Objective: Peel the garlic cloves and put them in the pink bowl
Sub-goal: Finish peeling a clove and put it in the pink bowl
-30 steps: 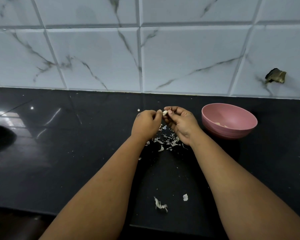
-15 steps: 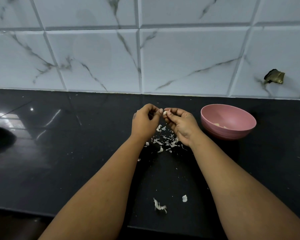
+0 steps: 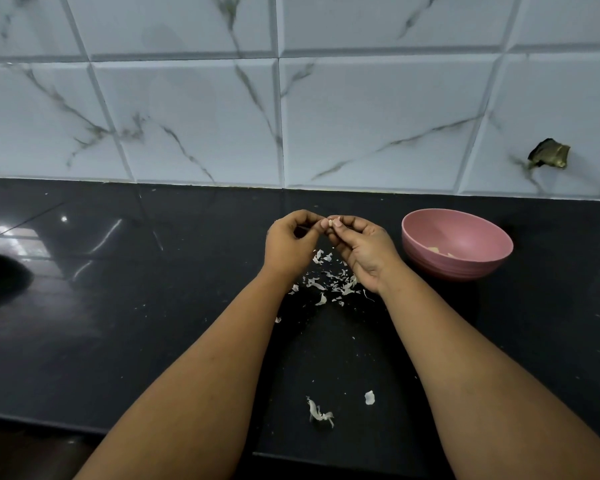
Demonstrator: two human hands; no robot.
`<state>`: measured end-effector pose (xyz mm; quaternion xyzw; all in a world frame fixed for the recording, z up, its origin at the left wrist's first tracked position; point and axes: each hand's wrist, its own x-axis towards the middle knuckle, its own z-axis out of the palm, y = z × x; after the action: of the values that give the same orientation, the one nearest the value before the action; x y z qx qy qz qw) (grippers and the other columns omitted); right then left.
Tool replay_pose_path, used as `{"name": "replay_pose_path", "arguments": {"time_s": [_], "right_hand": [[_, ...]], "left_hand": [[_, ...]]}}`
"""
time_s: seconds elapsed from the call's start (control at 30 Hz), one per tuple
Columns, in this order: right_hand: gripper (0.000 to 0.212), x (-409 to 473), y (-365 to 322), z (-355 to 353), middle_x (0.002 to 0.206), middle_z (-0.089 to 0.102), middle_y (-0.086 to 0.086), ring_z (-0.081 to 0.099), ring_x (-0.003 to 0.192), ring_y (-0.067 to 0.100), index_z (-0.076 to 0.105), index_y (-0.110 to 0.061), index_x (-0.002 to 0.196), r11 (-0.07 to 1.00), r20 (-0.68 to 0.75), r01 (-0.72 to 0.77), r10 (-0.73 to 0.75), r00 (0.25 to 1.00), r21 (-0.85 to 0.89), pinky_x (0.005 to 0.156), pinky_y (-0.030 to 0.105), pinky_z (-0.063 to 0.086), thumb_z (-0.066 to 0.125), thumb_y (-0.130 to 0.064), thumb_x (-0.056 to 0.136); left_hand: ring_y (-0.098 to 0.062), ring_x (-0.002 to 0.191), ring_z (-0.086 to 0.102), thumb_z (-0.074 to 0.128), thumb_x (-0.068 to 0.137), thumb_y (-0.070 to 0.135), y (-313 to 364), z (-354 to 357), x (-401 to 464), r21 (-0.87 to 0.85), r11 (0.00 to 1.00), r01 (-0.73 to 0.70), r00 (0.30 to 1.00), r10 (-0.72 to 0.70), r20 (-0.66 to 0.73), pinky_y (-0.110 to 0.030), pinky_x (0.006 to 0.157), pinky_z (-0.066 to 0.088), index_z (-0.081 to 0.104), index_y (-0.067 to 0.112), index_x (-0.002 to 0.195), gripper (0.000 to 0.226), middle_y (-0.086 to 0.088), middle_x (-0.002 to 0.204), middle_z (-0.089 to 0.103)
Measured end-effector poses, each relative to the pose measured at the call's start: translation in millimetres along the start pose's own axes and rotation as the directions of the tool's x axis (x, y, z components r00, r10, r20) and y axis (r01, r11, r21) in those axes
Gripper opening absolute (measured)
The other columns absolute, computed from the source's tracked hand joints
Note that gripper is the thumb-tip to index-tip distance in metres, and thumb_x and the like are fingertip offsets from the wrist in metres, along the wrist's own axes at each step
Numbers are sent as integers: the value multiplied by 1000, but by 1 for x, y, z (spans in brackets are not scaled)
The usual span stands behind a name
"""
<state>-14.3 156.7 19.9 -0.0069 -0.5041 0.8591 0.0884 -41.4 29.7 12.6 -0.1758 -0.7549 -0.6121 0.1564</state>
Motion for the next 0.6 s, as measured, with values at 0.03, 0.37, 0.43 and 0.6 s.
{"name": "replay_pose_path", "arguments": {"time_s": [0.03, 0.37, 0.43, 0.6], "right_hand": [[12, 0, 0, 0, 77, 72, 3, 69, 71, 6, 67, -2, 89, 1000, -1, 0, 0, 1000, -2, 67, 15, 54, 57, 4, 91], [11, -1, 7, 5, 80, 71, 6, 69, 71, 8, 67, -2, 86, 1000, -17, -6, 7, 1000, 19, 67, 16, 55, 59, 5, 89], [11, -2, 7, 7, 79, 72, 5, 69, 71, 8, 67, -2, 87, 999, -19, -11, 12, 1000, 32, 67, 16, 55, 59, 5, 89], [10, -1, 8, 8, 76, 72, 4, 69, 71, 9, 66, 0, 91, 997, -18, -26, 28, 999, 69, 67, 17, 56, 58, 5, 90]], "left_hand": [[0, 66, 59, 71, 89, 17, 0, 0, 0, 2, 1000, -5, 1000, 5, -8, -22, 65, 50, 72, 28, 79, 15, 13, 70, 69], [-11, 75, 63, 64, 91, 17, -2, 2, 0, 213, 975, -60, 994, 78, -76, -31, 69, 53, 63, 23, 80, 12, 9, 80, 66], [-11, 76, 62, 63, 92, 18, -1, 2, -1, 218, 975, -45, 994, 65, -85, -33, 71, 53, 62, 22, 82, 11, 9, 80, 65], [-13, 80, 60, 59, 94, 18, -1, 5, -1, 242, 970, -23, 994, 48, -98, -34, 76, 51, 61, 19, 86, 8, 2, 88, 66]]}}
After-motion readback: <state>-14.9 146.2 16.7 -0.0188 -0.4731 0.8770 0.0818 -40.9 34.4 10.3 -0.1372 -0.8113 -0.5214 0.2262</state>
